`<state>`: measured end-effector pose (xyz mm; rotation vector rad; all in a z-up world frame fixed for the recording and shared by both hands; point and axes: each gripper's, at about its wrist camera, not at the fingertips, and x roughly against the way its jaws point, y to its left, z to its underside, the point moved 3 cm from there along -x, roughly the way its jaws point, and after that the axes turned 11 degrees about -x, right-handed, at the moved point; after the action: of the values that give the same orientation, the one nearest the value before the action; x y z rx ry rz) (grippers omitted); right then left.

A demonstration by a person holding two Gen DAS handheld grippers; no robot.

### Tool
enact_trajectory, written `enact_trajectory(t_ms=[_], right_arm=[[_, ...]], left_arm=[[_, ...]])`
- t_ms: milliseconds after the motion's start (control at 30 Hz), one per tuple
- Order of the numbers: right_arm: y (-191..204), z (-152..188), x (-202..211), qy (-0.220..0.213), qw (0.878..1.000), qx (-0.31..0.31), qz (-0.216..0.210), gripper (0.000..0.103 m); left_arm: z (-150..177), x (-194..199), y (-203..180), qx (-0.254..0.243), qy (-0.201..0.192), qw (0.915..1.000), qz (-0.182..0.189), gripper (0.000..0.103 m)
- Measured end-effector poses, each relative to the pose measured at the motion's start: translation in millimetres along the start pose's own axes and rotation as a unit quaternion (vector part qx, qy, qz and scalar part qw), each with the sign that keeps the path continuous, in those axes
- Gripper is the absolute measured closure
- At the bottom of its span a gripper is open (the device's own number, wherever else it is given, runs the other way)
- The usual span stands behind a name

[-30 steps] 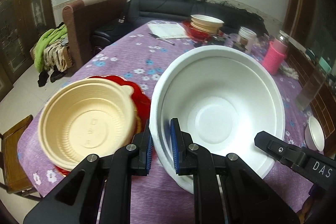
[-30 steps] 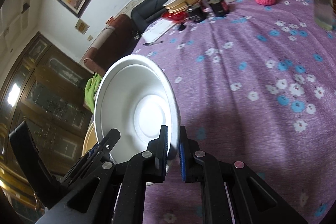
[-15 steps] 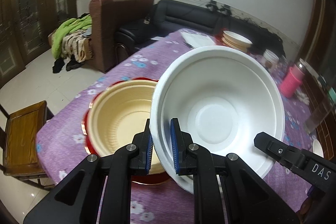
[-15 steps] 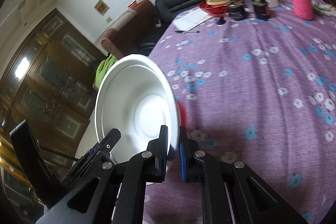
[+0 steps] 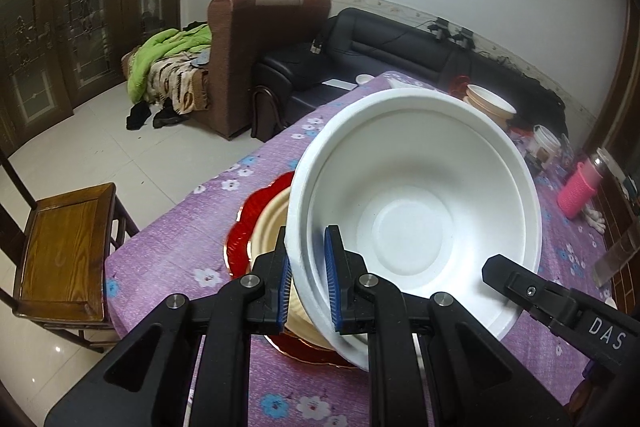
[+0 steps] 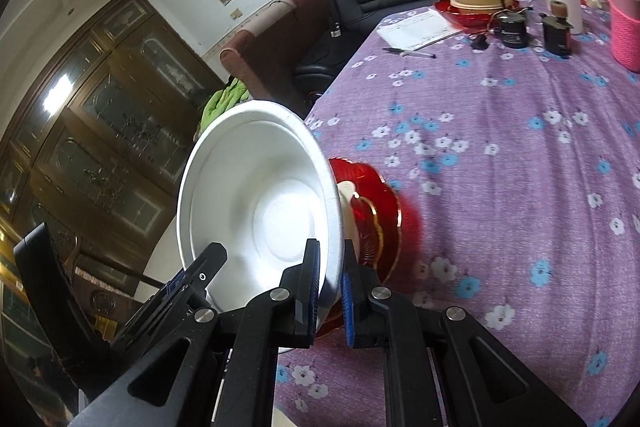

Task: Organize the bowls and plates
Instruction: 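Lower the large white bowl with both grippers onto the beige bowl on red plates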

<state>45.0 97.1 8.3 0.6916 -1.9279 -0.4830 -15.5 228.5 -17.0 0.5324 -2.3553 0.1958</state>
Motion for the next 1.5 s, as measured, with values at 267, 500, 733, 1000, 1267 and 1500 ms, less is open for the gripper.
enact_trajectory(t_ms=[267,500,733,1000,1267,1500], right_arm=[[7.3,1.1,-20.3,0.021,1.000,0.008,0.001,0.094],[7.5,1.4,-33.9,0.035,0.999,0.011,0.008,0.094],[6.3,1.1,-41.4,0.042,0.999,0.010,0.014,0.094],[6.6,2.2,-47.3,0.047,0.999,0.008,0.017,0.094],[9.8,1.1,-44.9,0.047,0.999,0.008,0.018,0.094],[11.9,-2.3,-44.6,0.061,0.998,0.004,0.016,0.094]], left_arm=[[2.1,-11.8,11.5,0.007,0.012,0.9998,-0.013,0.090],[6.2,-18.3,13.0,0.007,0.022,0.9996,-0.017,0.090],[7.2,-22.1,13.3,0.006,0.029,0.9994,-0.018,0.090],[7.8,-24.9,13.6,0.005,0.033,0.9993,-0.019,0.090],[6.3,-22.6,13.3,0.003,0.032,0.9993,-0.016,0.090],[4.2,-19.3,16.0,-0.004,0.039,0.9991,-0.014,0.090]])
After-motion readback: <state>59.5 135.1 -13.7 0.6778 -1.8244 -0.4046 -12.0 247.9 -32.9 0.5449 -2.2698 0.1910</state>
